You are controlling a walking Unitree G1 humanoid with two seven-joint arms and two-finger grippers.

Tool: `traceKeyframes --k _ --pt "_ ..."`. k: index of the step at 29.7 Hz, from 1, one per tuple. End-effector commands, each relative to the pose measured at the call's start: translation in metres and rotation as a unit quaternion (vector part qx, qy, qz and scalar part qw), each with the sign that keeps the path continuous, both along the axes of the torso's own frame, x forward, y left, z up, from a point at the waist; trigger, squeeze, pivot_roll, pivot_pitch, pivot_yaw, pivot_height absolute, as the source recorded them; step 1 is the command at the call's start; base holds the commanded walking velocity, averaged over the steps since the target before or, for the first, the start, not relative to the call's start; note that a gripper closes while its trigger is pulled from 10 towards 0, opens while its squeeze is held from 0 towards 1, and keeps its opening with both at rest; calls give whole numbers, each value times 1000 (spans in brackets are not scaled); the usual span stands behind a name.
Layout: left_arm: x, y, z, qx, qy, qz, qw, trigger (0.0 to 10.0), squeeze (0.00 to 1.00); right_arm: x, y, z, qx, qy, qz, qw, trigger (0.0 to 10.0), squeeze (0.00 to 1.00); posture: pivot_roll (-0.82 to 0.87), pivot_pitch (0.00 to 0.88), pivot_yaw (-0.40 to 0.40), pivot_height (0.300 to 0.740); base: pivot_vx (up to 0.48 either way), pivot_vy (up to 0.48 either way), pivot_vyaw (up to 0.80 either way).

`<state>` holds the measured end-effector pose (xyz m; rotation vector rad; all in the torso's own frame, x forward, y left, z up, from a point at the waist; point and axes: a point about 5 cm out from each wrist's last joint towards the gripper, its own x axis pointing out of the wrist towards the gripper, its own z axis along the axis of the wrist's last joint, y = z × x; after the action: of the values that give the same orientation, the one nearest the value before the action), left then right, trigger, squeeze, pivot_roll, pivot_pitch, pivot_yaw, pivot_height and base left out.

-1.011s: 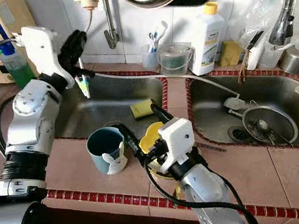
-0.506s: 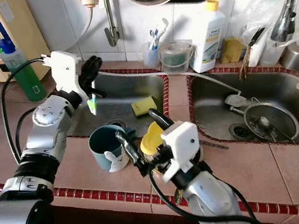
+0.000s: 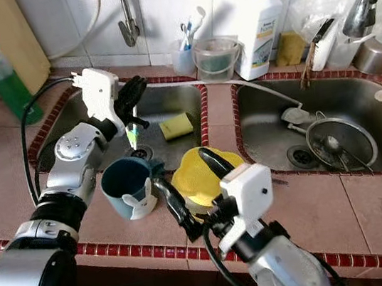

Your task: Kitchen organization

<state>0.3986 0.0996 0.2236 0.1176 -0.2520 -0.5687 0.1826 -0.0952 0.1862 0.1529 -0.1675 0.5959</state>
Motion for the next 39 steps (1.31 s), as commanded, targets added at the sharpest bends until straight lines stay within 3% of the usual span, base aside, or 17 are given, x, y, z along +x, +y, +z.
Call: traceKeyframes --k 1,15,39 --pt "1 -1 6 5 -9 -7 1000 10000 0 -4 0 5 4 -1 2 1000 10000 0 -348 189 15 732 0 0 0" --pt "5 6 14 17 -18 -5 1000 10000 0 -27 -10 5 1 38 -17 999 10000 0 -373 218 24 732 0 0 0" --pt "9 18 24 25 -31 10 999 10000 0 -27 -13 12 17 29 -31 999 10000 0 -363 212 24 732 0 0 0"
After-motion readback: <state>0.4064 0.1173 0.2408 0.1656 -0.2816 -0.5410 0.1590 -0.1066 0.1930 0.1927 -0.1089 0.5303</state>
